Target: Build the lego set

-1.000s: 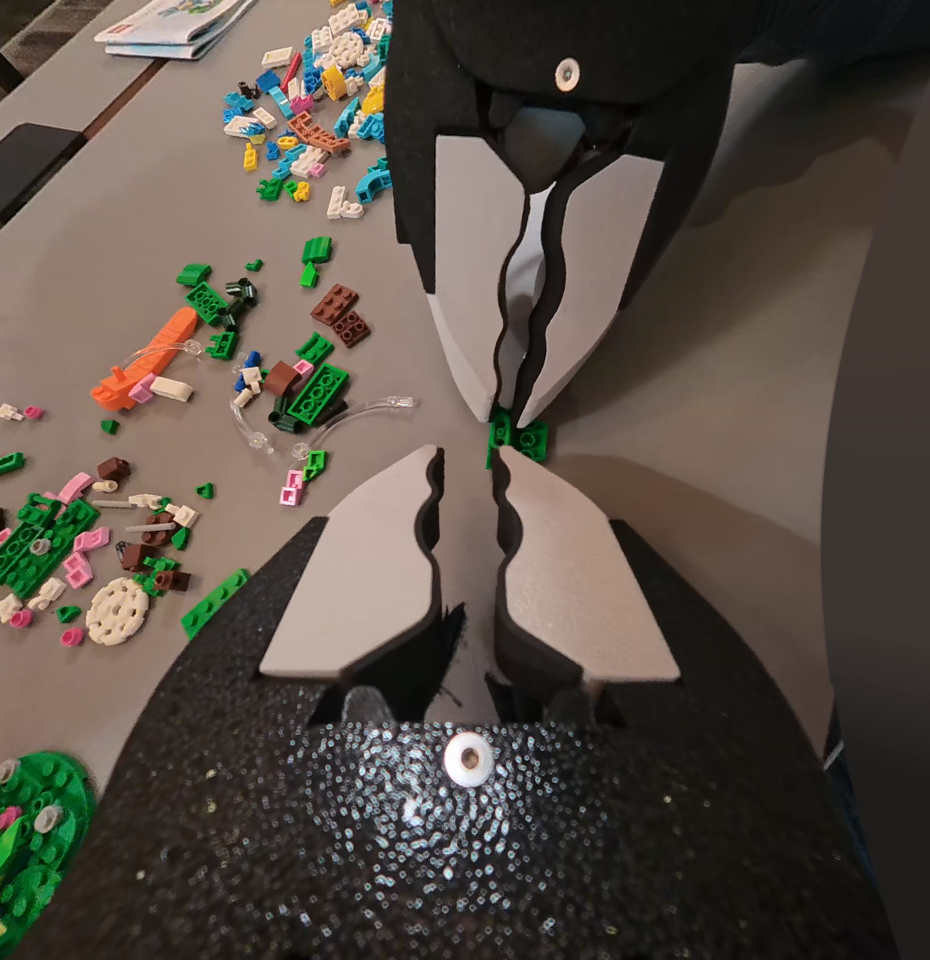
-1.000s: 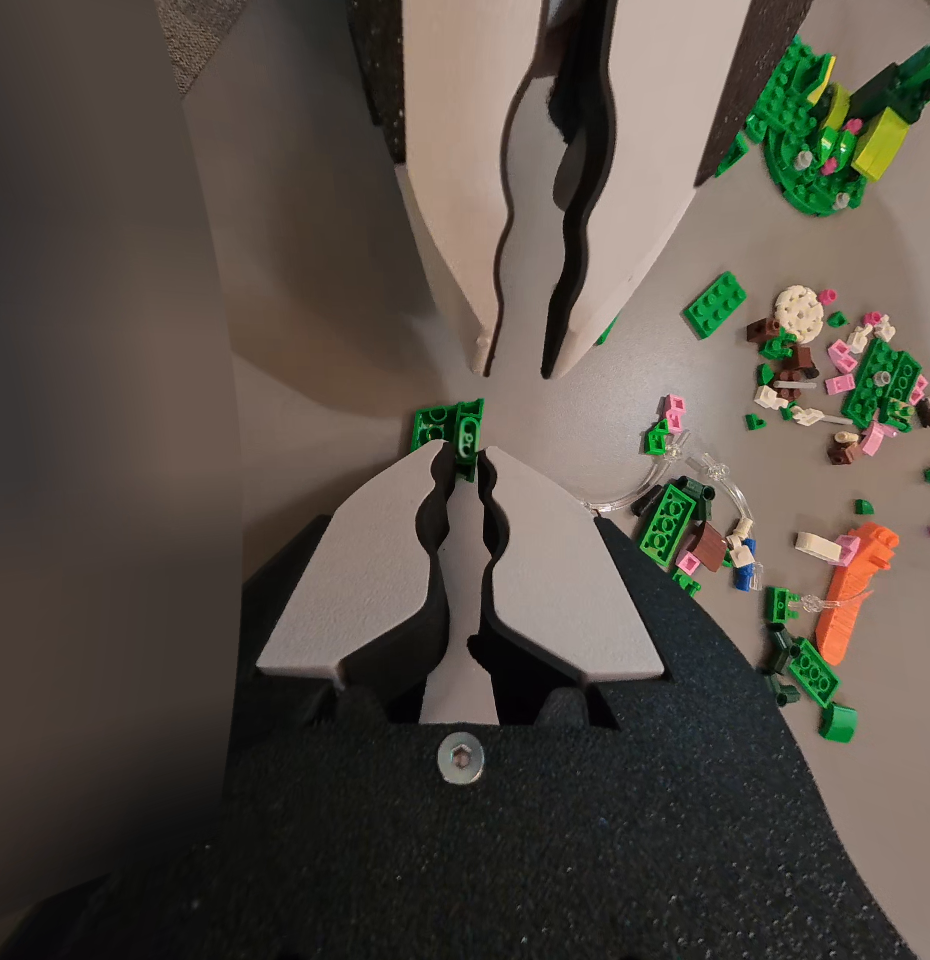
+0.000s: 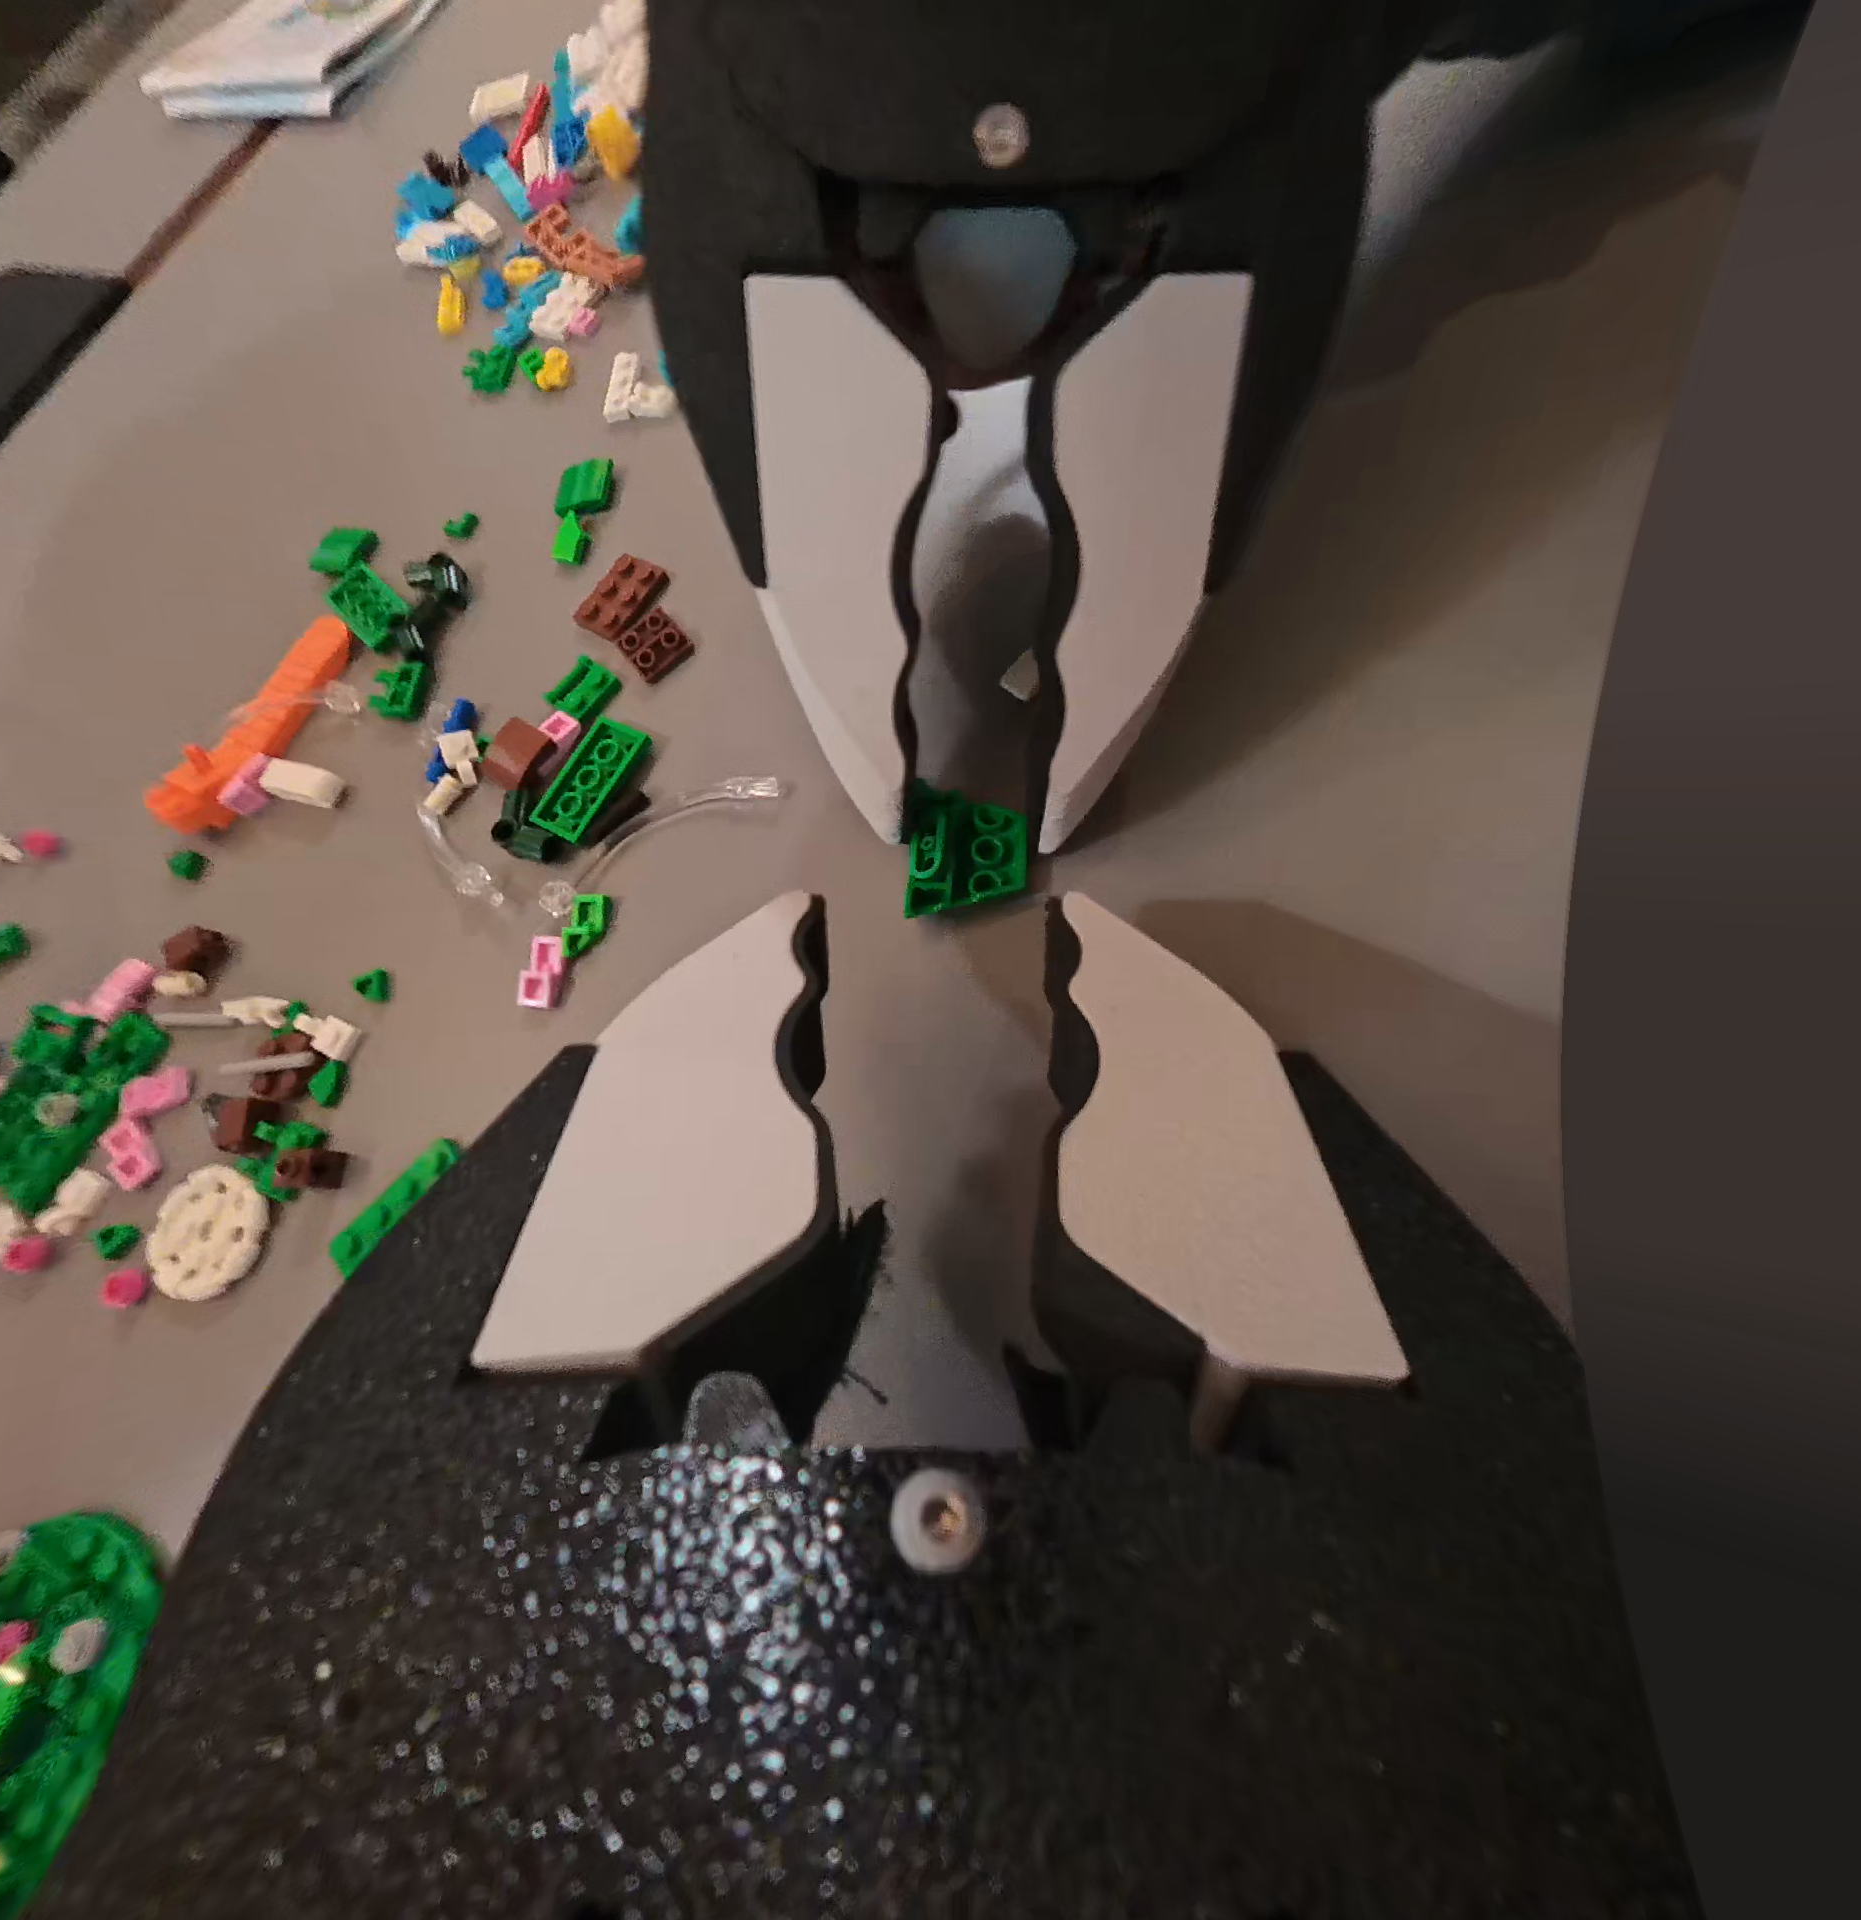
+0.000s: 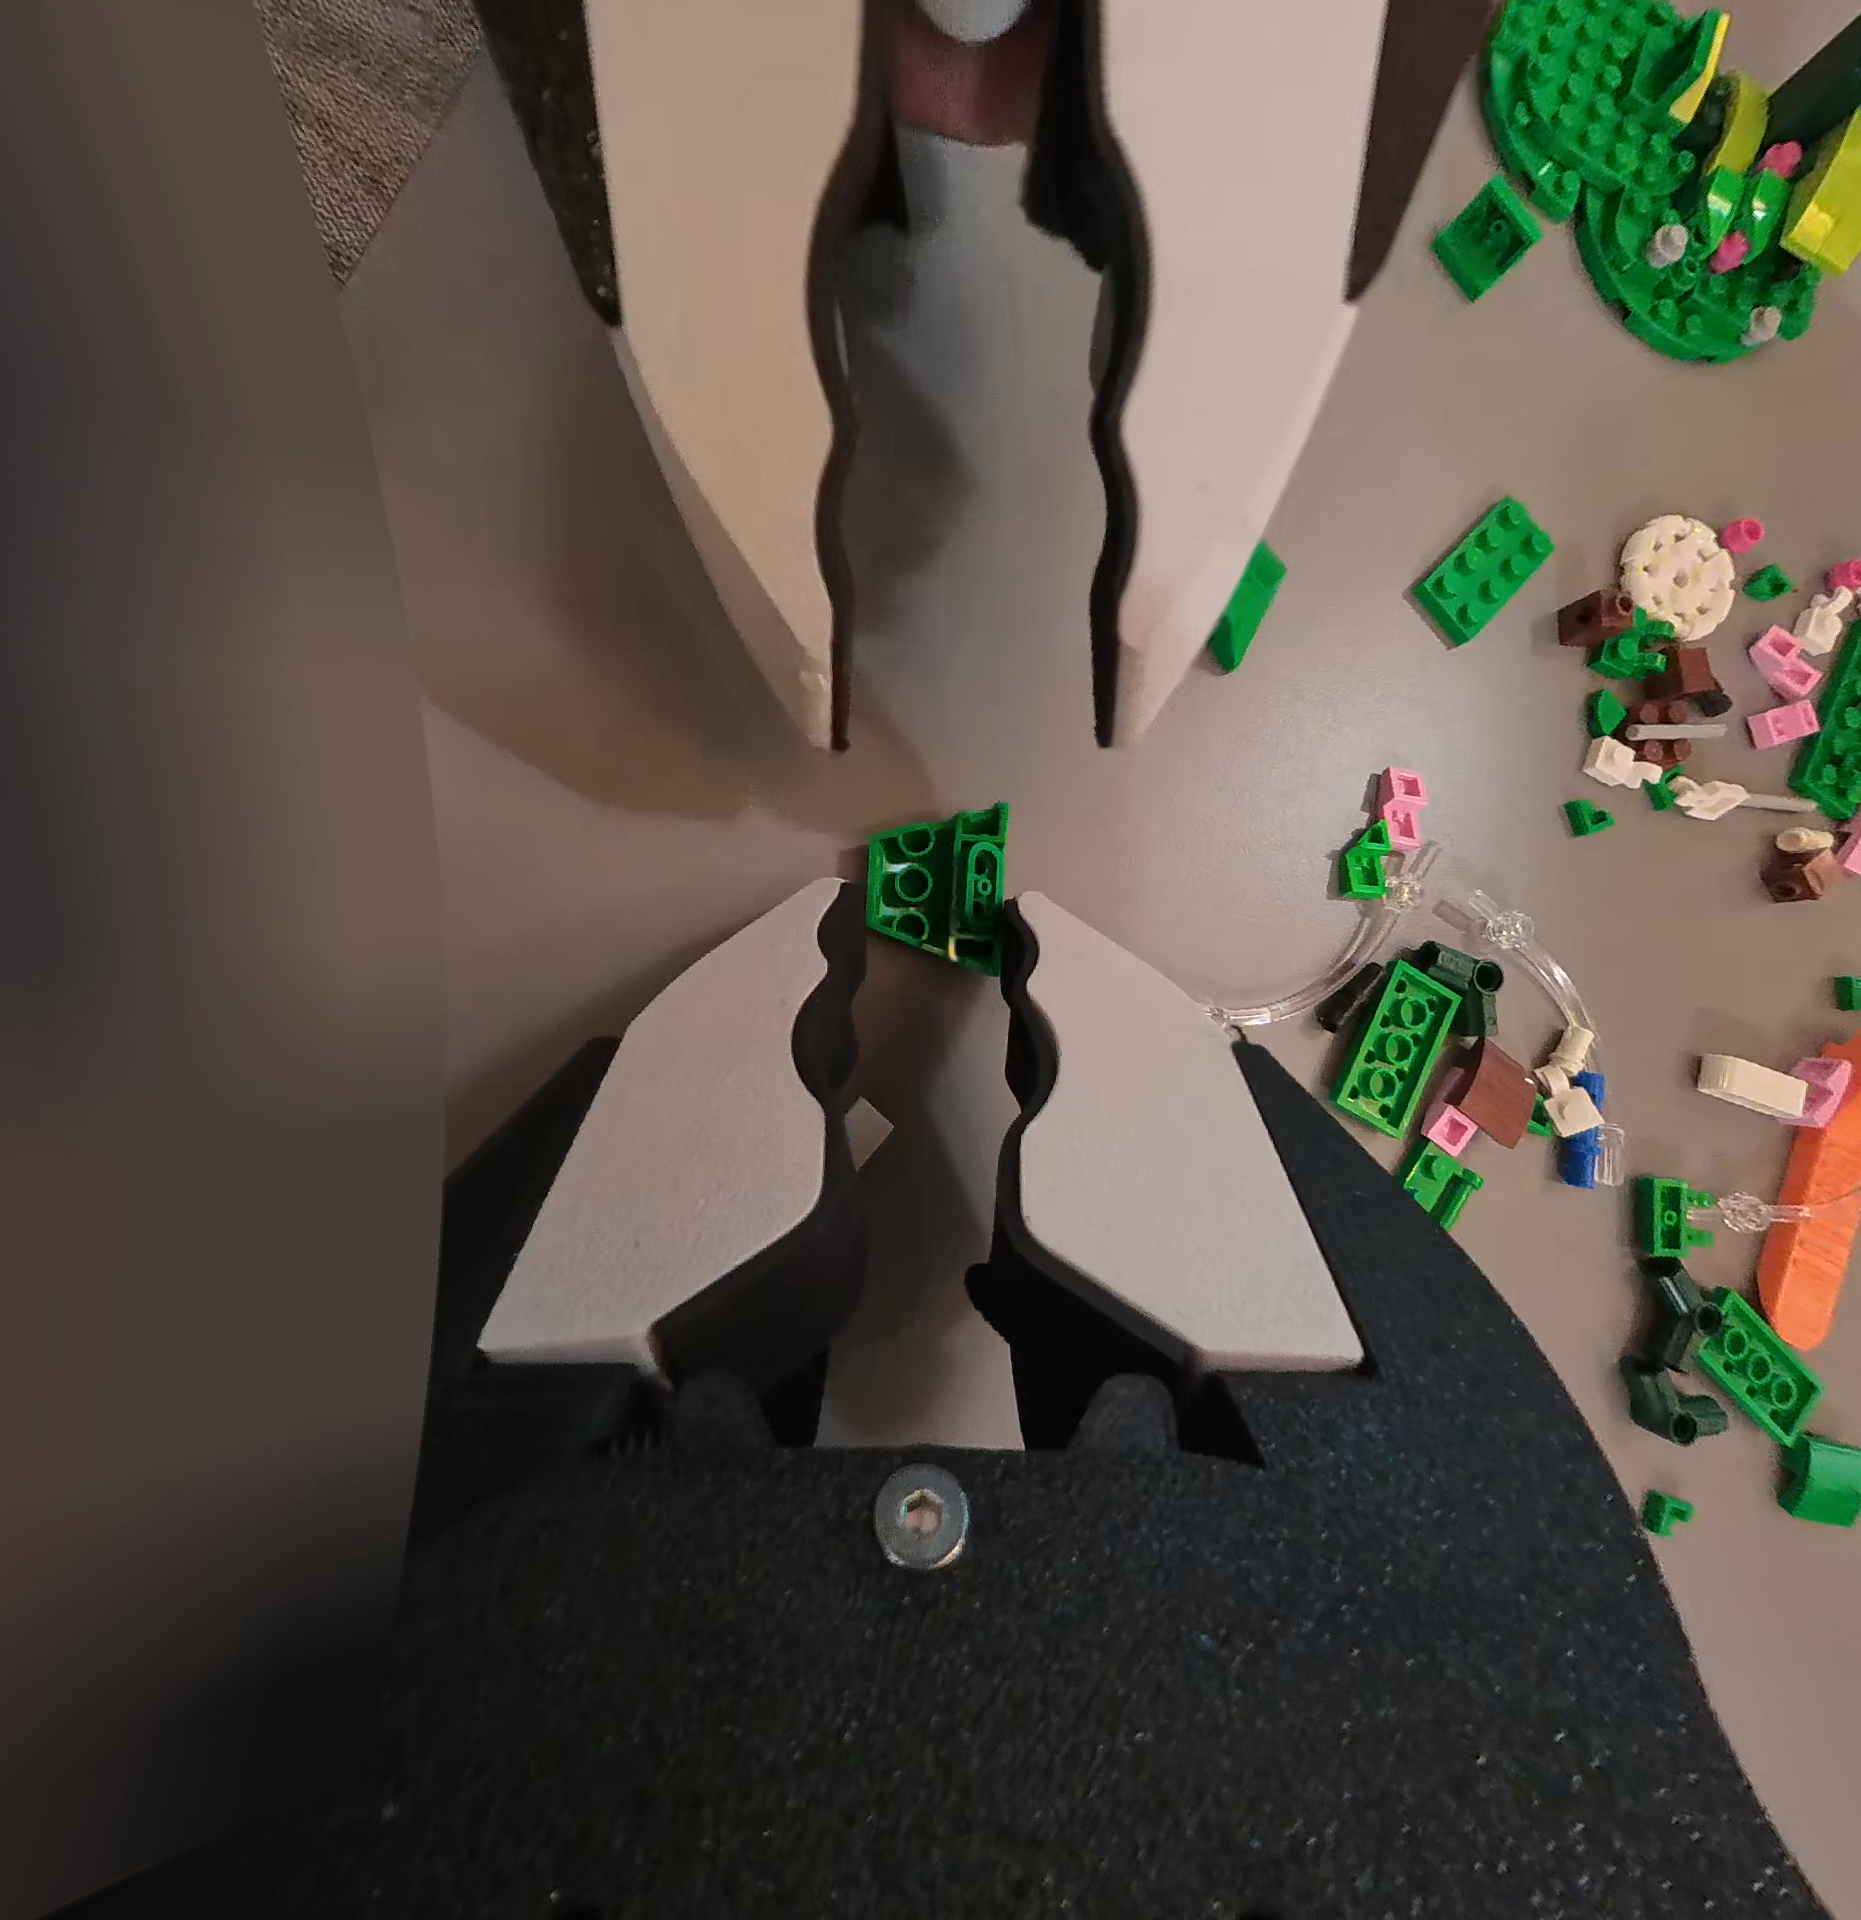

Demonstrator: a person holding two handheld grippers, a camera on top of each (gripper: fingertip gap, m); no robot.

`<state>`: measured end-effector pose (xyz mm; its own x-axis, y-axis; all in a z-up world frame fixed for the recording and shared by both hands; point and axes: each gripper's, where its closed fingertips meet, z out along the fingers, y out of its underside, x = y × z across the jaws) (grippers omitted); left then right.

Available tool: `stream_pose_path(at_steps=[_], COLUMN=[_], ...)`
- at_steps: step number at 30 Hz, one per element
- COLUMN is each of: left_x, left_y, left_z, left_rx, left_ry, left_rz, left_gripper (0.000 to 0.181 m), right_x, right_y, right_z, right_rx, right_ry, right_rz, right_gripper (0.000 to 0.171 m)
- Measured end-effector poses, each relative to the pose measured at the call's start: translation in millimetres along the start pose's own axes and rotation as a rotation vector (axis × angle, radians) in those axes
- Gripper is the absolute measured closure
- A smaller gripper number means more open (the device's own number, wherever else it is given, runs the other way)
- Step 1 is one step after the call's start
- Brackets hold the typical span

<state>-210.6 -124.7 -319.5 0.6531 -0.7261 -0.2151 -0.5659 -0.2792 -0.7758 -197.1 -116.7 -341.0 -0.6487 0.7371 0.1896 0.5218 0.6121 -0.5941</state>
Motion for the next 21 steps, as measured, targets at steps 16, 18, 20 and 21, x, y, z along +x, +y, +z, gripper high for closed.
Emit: stream_pose_path(at_steps=[16,18,20,21], left_x=[-11,-12,-11,-10], left_y=[-39,-42,-44,-45], left_z=[-21,-22,-21,-20], left_rx=[0.187,0.19,0.195,0.194], left_ry=[-0.523,-0.563,-0.583,-0.59], left_rz=[0.784,0.854,0.915,0.939], left_gripper=[0.153,0.156,0.158,0.159], right_x=[17,18,19,18], right_y=[-32,-35,-37,-38], right_z=[-40,-43,-44,-44], right_rx=[0.106,0.113,0.117,0.118], right_ry=[-0.006,-0.013,-0.021,-0.027], right_rz=[0.065,0.07,0.069,0.067], right_gripper=[0.147,0.147,0.147,0.147])
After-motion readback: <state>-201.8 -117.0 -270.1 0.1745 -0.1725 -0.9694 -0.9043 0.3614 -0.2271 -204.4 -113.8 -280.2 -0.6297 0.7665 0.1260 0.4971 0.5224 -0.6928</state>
